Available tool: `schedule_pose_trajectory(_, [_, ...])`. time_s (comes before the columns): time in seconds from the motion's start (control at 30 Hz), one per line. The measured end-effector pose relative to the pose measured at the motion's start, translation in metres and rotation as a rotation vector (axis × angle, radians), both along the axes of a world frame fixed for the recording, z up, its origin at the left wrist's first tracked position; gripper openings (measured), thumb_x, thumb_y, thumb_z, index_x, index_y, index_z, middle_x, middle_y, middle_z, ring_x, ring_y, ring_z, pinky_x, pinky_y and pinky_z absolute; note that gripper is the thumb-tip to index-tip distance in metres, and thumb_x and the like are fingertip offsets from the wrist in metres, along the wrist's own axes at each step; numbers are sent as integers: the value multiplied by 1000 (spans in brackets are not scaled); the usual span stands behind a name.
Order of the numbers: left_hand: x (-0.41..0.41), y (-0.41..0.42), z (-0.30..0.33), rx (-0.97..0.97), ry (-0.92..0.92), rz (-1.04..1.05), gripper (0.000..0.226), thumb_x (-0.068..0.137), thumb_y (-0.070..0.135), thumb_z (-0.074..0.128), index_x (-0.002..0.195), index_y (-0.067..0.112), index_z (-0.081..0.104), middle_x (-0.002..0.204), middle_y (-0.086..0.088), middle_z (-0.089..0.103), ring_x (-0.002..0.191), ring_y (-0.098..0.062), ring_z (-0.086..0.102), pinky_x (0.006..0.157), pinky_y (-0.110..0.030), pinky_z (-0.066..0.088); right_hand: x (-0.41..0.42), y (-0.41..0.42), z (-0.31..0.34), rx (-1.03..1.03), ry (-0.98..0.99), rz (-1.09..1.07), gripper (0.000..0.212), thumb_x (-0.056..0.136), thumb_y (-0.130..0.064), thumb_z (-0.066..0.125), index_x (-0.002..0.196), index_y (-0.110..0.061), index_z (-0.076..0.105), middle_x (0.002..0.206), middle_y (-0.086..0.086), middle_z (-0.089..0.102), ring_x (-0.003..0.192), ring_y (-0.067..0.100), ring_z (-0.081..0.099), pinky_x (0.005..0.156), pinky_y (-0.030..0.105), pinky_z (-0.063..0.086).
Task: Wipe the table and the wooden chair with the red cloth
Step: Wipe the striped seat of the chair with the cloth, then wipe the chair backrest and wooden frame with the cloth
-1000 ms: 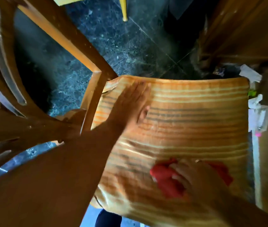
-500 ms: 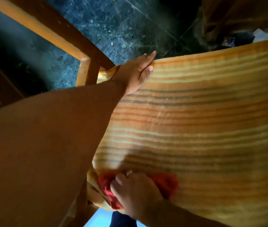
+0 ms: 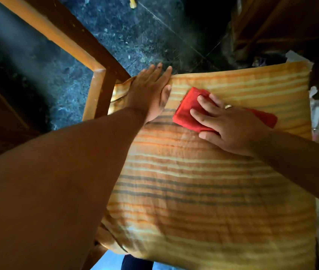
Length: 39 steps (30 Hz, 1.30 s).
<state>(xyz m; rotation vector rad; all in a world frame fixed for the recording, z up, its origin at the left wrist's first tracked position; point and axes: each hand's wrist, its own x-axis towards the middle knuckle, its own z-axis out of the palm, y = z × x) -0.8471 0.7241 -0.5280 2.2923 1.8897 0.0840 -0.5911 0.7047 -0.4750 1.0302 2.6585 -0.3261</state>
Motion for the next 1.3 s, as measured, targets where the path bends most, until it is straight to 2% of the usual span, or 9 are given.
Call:
schedule_pose_trajectory(0.1, [-2,0,-3,15,-19,-4,55,104,35,25,154,14,32,156,-15,39,146,-32,32,118,-43,21,1,7,-12,109,67,105,65,93,-50,47,149,-19,37,158,14,28,145,36,26,114,48,27])
schedule_pose_trajectory(0.2, [-1,4,-6,-6,-49,-19,55,103,32,27,154,13,32,155,-14,42,146,-32,34,118,-42,24,-25,-10,-20,193,236,-142,52,94,-34,49,140,-9,50,151,18,40,139,40,36,113,50,30])
schedule_pose_trajectory(0.37, [-5,7,-4,-40,-71,-66,55,103,30,28,155,11,30,153,-17,43,143,-36,37,116,-42,26,-58,-174,-20,-128,509,52,37,86,-37,55,112,-18,73,128,4,66,120,29,61,98,45,50])
schedule_pose_trajectory(0.57, [7,-10,5,-95,107,72,61,104,38,23,157,11,17,161,-28,16,149,-44,15,121,-49,11,22,-257,-7,-518,326,141,35,93,-47,42,117,-39,66,137,-24,54,133,-1,43,112,19,30])
schedule_pose_trajectory(0.67, [25,-75,24,-195,140,54,74,97,48,15,158,6,10,161,-30,10,150,-46,10,122,-51,6,31,-253,12,-824,428,-223,36,101,-37,42,131,-27,59,138,-21,49,132,-9,35,112,10,19])
schedule_pose_trajectory(0.8, [44,-163,54,-612,325,-84,76,97,52,22,158,17,-7,167,-16,-1,153,-36,-1,123,-50,8,38,-235,84,-1248,739,-1233,26,99,-25,48,109,-12,68,97,-2,75,85,2,69,77,18,53])
schedule_pose_trajectory(1.0, [34,-89,225,-424,443,-47,75,99,44,42,158,24,-1,167,-15,1,152,-38,3,121,-51,8,61,-195,237,-1155,1202,-1612,26,94,-32,55,104,-16,72,106,3,75,90,14,72,80,25,57])
schedule_pose_trajectory(1.1, [25,-59,347,-157,401,-29,73,99,42,43,158,21,4,165,-18,8,151,-40,9,121,-53,11,56,-188,302,-1122,1356,-1625,25,96,-33,56,94,-13,71,79,4,78,67,14,74,53,22,57])
schedule_pose_trajectory(1.3, [-55,-50,507,114,473,11,70,97,41,47,157,19,18,161,-18,25,148,-39,22,117,-52,18,-17,-197,361,-1163,1547,-1562,41,97,-46,47,116,-14,67,109,13,74,96,25,72,78,37,60])
